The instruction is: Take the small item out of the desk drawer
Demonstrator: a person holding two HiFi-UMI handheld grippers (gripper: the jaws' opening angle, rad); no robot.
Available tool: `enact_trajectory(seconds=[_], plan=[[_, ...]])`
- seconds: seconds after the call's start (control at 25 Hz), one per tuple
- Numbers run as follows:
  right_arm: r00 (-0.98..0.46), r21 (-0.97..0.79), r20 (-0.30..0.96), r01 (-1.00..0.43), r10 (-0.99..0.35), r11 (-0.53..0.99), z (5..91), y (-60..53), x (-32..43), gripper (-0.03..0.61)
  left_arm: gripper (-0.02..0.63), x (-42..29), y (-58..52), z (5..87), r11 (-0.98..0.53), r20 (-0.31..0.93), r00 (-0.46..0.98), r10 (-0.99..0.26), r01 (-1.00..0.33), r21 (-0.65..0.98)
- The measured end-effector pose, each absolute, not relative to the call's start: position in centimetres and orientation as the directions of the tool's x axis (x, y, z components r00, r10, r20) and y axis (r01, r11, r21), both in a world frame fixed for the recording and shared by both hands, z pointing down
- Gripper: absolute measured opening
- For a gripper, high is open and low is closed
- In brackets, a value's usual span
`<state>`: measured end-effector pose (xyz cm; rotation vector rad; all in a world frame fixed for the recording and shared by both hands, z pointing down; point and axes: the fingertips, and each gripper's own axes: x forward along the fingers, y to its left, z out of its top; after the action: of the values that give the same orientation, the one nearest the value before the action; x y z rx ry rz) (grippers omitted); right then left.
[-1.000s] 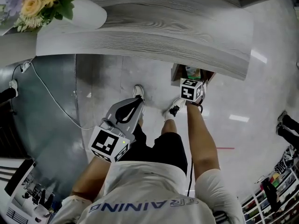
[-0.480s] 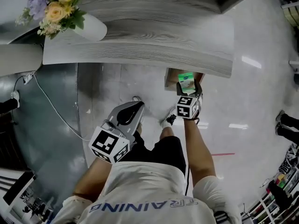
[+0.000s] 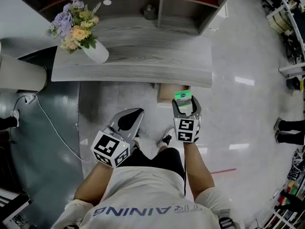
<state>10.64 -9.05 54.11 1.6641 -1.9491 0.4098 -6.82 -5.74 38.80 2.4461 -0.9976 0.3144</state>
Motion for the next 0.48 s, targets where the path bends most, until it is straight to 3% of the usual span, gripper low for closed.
enact_trajectory(seconds=[0.48], plan=[[-0.135,0.061,0.321,-0.985,-0.937,0.163,34.3,-5.8,13.3,0.356,-0.001,-3.3,-6.2,27.9,-0.712,0.19,0.752,-0.631,-0.659,0.243]])
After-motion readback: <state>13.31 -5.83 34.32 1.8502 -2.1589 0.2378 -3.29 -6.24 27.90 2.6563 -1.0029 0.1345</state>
